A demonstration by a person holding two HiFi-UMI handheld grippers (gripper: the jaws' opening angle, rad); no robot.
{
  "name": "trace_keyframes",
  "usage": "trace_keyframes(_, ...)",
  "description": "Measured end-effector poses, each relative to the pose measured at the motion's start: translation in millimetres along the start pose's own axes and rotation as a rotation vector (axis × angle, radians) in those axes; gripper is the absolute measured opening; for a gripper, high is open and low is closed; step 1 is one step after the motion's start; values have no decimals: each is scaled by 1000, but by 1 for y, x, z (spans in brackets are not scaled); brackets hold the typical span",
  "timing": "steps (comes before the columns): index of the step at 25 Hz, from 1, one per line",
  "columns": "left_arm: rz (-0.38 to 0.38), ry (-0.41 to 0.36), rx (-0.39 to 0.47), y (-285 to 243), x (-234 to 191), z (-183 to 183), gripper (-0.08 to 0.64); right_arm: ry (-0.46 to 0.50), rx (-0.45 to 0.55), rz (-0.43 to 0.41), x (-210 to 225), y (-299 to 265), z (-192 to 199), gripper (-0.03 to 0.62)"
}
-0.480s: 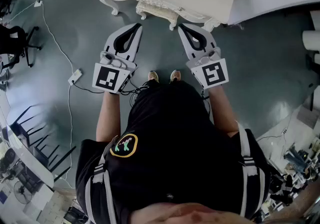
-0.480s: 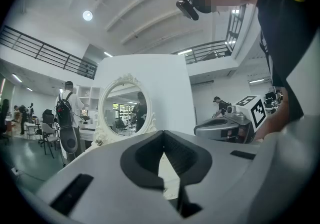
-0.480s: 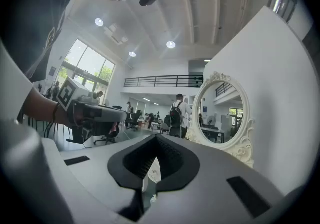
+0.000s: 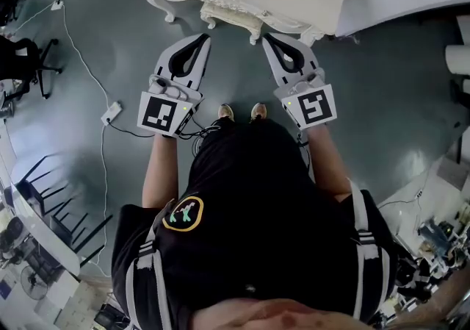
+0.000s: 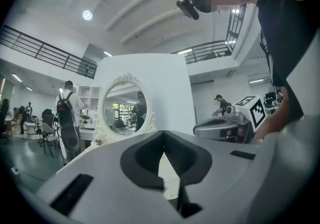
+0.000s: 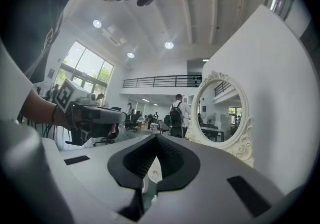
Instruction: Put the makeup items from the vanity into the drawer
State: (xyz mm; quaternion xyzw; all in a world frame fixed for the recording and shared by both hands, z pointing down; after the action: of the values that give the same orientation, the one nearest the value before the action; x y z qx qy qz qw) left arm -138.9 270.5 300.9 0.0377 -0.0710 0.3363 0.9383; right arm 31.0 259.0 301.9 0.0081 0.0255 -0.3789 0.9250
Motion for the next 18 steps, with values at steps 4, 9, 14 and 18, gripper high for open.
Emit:
trace_keyframes(4,4,1,0,-3,1,0,18,-10,-6,4,3,1,2,21)
trace_keyframes(9,6,5,-6,-6,1,4,18,-27,-17,-12,5,0,5,69)
trace_keyframes(14,5,3,-6,-11,0,5,18,-13,-57,-38,12,-1,14,187)
trace_keyframes(18,5,2,-7,-14,-1,8,18,-17,-52,-47,14,-7,15,327)
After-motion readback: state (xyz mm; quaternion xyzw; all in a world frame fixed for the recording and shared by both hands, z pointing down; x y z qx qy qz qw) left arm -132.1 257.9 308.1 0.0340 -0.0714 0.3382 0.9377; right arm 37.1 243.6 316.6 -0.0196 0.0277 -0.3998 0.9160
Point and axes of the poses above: the fingertips, and each gripper's own axes: y backward along the fingers, x to its right, z out of its underside, the point moved 5 cm from there along y, backward along the fingers, and after that the axes turned 4 degrees about -y, right-handed, at the moved point
